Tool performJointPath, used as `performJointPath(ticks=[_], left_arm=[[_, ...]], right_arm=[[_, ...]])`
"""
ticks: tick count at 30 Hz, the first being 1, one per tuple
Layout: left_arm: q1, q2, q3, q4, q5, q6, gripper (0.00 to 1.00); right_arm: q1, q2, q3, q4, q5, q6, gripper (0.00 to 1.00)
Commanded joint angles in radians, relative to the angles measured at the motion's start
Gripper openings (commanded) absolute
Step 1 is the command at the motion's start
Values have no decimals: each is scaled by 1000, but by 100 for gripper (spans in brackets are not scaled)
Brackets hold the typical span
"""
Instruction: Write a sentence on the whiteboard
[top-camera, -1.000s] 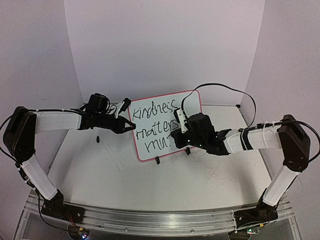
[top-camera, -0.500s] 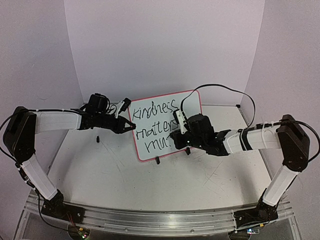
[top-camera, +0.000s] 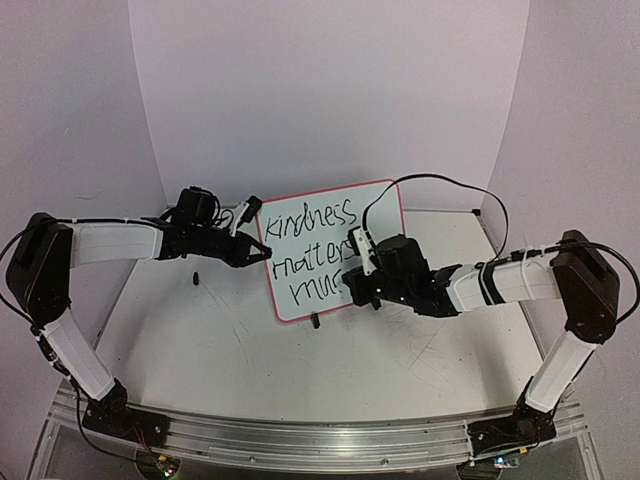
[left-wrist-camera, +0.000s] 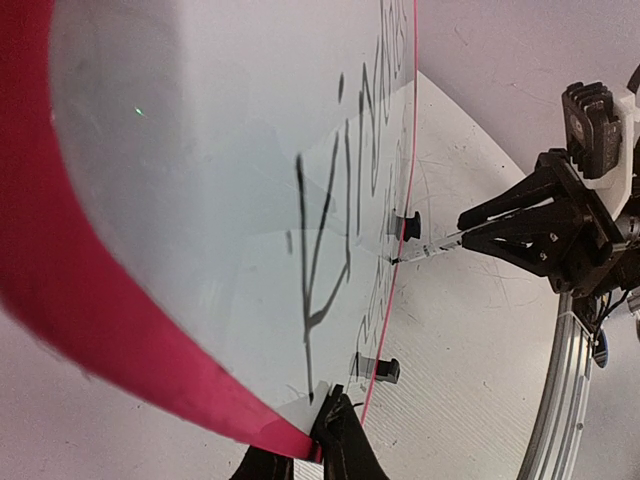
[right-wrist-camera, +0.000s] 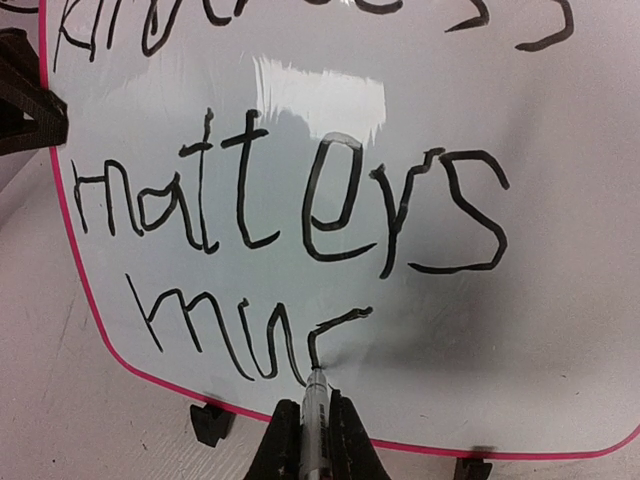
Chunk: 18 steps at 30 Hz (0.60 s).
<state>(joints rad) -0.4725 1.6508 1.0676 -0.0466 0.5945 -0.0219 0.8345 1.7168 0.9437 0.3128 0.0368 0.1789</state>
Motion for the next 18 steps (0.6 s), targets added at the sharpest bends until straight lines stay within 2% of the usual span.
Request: performJointPath(ticks=[1, 18], left_arm=[[12, 25, 18, -46, -254, 108, 0], [12, 24, 17, -47, -258, 108, 0]], right_arm=[[-7, 12, -21, -9, 63, 1, 0], [-16, -30, -28, -29, 139, -36, 0]])
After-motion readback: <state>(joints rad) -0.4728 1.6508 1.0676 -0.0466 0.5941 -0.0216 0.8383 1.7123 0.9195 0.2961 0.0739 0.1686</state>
